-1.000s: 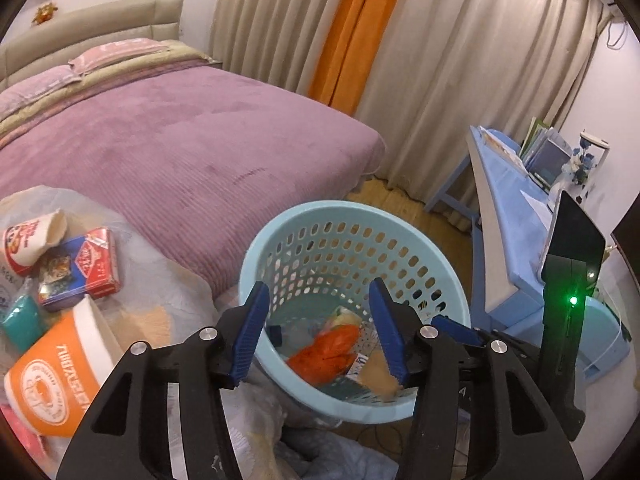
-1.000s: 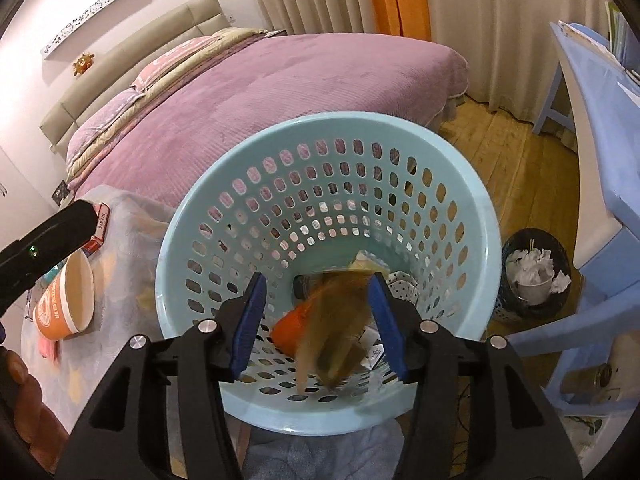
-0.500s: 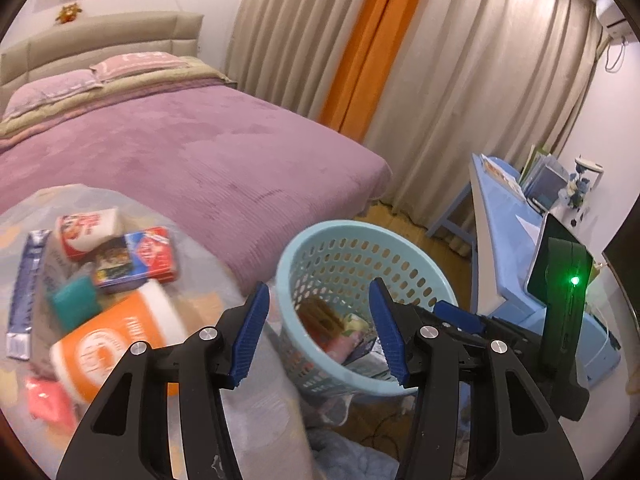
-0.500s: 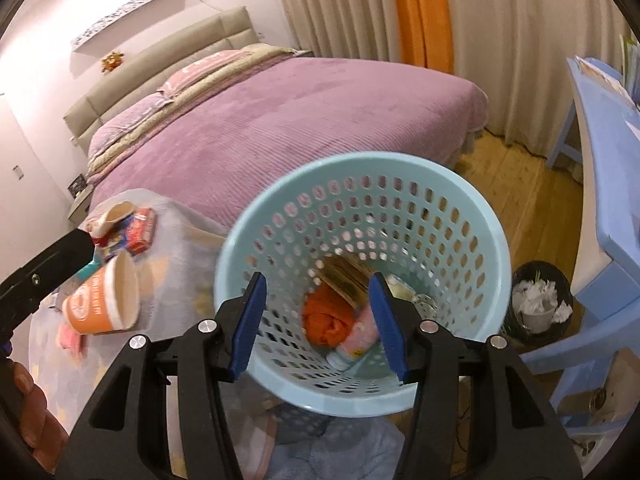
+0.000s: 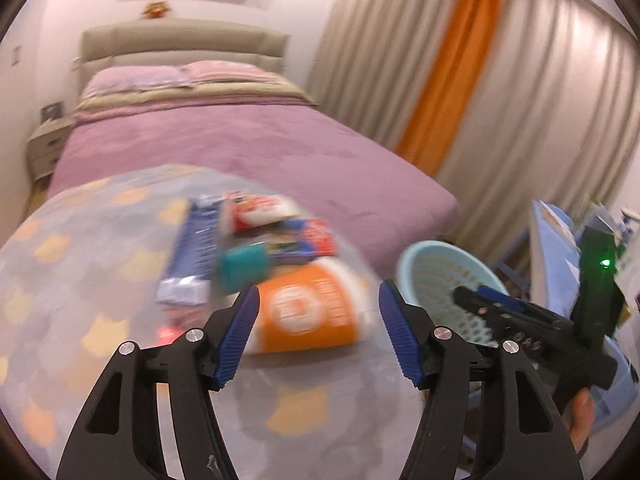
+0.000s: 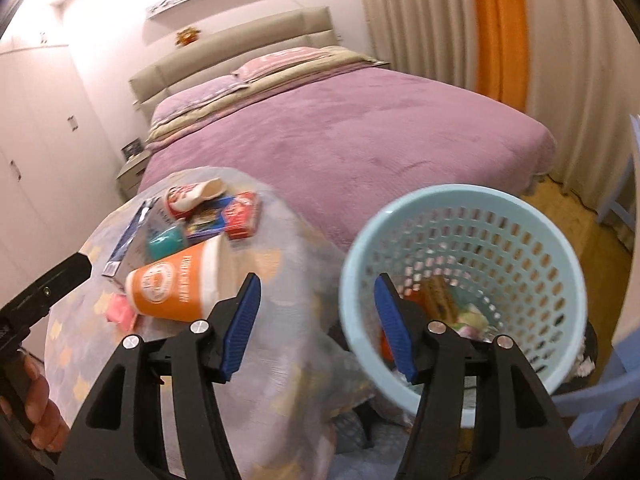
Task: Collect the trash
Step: 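Carry the orange bag and brown cup into the blue basket and release both, then grasp the pink packet with the left tool while the right tool grasps the orange-white cup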
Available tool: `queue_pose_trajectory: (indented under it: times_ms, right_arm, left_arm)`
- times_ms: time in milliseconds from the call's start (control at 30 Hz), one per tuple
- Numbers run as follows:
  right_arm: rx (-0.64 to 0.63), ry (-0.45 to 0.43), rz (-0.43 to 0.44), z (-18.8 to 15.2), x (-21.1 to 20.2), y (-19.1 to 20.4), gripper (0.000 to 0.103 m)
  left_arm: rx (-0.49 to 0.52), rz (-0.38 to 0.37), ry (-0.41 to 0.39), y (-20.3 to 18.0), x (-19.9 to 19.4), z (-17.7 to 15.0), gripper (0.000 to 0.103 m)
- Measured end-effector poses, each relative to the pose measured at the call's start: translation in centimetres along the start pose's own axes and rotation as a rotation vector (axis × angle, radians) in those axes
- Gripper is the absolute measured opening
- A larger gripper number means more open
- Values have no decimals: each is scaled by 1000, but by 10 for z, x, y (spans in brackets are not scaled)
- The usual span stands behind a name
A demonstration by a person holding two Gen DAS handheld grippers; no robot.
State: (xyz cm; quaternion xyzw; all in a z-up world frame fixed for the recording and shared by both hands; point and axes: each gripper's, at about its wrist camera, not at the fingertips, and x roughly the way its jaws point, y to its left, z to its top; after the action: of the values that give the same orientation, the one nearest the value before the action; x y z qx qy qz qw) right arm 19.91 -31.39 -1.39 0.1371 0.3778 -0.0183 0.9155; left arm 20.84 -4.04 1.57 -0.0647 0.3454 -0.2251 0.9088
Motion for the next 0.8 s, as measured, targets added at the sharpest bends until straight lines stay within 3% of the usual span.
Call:
queue_pose_trajectory:
  times_ms: [167,300,433,800]
  right_arm:
    - [-35,38,44,5,19,22,56]
    - [-46,84,74,8,41,35,56]
    - [-52,117,99,9,57,46,56]
    - [-62,195,209,-1,75,69,56]
  left_arm:
    - [-66,90,7,46,-8,-11,68]
    - [-86,111,54,73,-6,-22,74]
    - [-85,113,87,85,1,-31,79]
    - [-53,112,152,84,28,-43,79]
